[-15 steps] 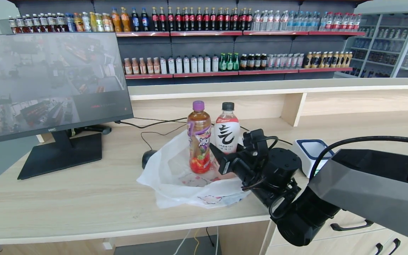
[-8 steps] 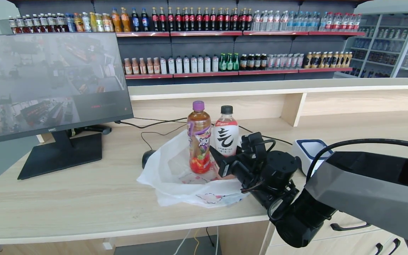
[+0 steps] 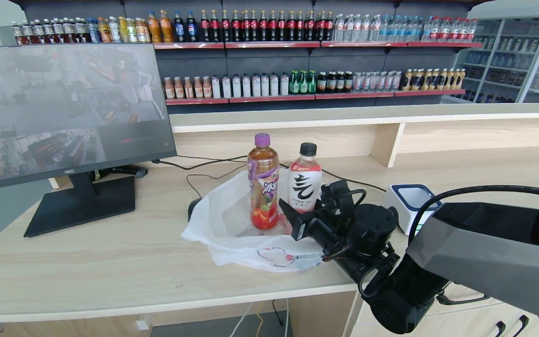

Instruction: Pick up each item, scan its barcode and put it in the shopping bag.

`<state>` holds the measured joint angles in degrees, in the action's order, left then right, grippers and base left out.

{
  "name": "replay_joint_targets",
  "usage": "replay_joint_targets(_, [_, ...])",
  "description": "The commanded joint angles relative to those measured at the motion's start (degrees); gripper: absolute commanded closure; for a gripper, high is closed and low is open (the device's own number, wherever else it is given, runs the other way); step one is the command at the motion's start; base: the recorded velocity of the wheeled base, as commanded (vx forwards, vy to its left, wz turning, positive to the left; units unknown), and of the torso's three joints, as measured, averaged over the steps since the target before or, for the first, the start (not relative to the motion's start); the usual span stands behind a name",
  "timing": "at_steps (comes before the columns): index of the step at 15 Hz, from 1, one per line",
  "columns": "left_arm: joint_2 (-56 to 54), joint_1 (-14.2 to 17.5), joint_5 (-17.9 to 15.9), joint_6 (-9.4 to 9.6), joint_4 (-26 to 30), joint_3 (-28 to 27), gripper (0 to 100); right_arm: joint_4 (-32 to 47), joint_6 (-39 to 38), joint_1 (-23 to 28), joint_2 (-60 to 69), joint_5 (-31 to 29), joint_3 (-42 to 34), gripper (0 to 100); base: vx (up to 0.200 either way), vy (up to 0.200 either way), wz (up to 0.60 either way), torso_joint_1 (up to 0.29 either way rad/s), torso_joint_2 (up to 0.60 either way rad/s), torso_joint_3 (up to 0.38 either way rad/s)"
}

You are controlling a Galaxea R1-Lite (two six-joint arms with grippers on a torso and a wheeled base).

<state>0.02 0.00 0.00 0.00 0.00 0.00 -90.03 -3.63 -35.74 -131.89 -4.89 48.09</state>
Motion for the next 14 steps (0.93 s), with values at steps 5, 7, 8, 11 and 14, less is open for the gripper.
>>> replay_joint_targets(5, [0.0, 0.0, 0.0, 0.00, 0.0, 0.0, 0, 0.0, 0.0, 0.3, 0.9, 0.0, -1.8, 100, 0.000, 0.000, 0.00, 0.000, 0.00, 0.000])
replay_joint_targets(7, [0.0, 0.0, 0.0, 0.00, 0.0, 0.0, 0, 0.0, 0.0, 0.1, 0.8, 0.0, -1.8, 100, 0.000, 0.000, 0.00, 0.000, 0.00, 0.000])
replay_joint_targets(8, [0.0, 0.0, 0.0, 0.00, 0.0, 0.0, 0, 0.0, 0.0, 0.2, 0.8, 0.0, -1.8, 100, 0.000, 0.000, 0.00, 0.000, 0.00, 0.000])
replay_joint_targets(11, [0.0, 0.0, 0.0, 0.00, 0.0, 0.0, 0, 0.0, 0.5, -0.1, -0.4, 0.0, -1.7, 100, 0.000, 0.000, 0.00, 0.000, 0.00, 0.000])
replay_joint_targets(14, [0.0, 0.0, 0.0, 0.00, 0.0, 0.0, 0, 0.0, 0.9, -1.2, -1.6, 0.0, -1.7, 100, 0.000, 0.000, 0.00, 0.000, 0.00, 0.000])
